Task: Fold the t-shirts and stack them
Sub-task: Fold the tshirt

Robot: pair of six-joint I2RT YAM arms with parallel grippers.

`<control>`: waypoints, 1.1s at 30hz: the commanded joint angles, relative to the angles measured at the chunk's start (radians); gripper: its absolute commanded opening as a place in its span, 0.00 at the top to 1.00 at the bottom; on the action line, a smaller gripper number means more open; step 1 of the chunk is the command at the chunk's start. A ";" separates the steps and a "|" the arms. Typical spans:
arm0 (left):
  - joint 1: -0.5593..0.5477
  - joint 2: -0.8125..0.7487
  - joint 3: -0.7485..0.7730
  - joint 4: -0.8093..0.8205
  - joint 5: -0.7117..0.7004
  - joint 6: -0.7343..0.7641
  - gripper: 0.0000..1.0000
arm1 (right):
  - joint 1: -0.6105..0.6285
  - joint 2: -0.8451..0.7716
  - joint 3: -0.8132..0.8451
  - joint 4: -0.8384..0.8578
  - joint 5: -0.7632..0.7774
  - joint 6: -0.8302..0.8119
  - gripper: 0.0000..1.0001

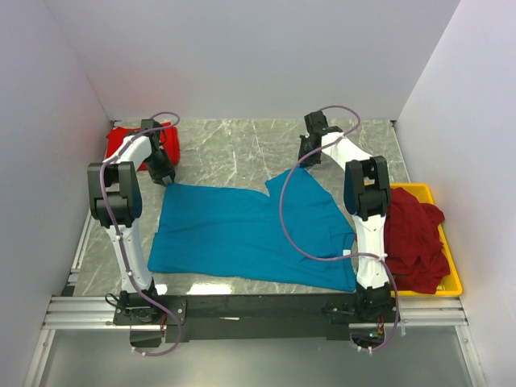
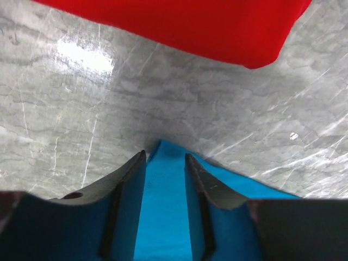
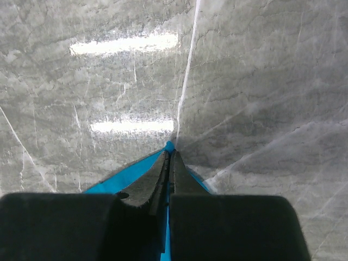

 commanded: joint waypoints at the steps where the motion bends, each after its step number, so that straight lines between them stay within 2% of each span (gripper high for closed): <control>1: 0.002 0.001 0.003 0.025 -0.009 0.008 0.62 | 0.006 -0.025 -0.034 -0.028 0.000 0.011 1.00; 3: 0.002 -0.002 -0.007 0.034 -0.005 0.006 0.65 | 0.006 -0.028 -0.034 -0.028 0.003 0.014 1.00; 11: 0.000 0.007 -0.027 0.043 -0.017 0.012 0.66 | 0.006 -0.032 -0.029 -0.033 0.008 0.016 1.00; 13: 0.000 0.008 -0.031 0.047 -0.014 0.012 0.69 | 0.006 -0.037 -0.030 -0.033 0.009 0.017 1.00; 14: 0.000 0.008 -0.033 0.050 -0.011 0.011 0.72 | 0.007 -0.039 -0.032 -0.033 0.009 0.019 1.00; 15: 0.000 0.008 -0.034 0.054 -0.009 0.011 0.80 | 0.007 -0.042 -0.034 -0.031 0.012 0.019 1.00; 18: 0.000 0.008 -0.030 0.060 -0.001 0.011 0.90 | 0.007 -0.048 -0.032 -0.033 0.012 0.026 1.00; 22: 0.002 0.034 0.018 0.040 -0.003 0.015 0.99 | 0.004 -0.051 -0.012 -0.039 0.014 0.042 1.00; 27: 0.000 0.054 0.058 0.040 -0.001 0.022 0.99 | 0.004 -0.054 0.023 -0.057 0.040 0.060 1.00; 33: 0.000 0.097 0.128 0.043 0.009 0.032 0.99 | -0.010 -0.009 0.144 -0.109 0.049 0.082 1.00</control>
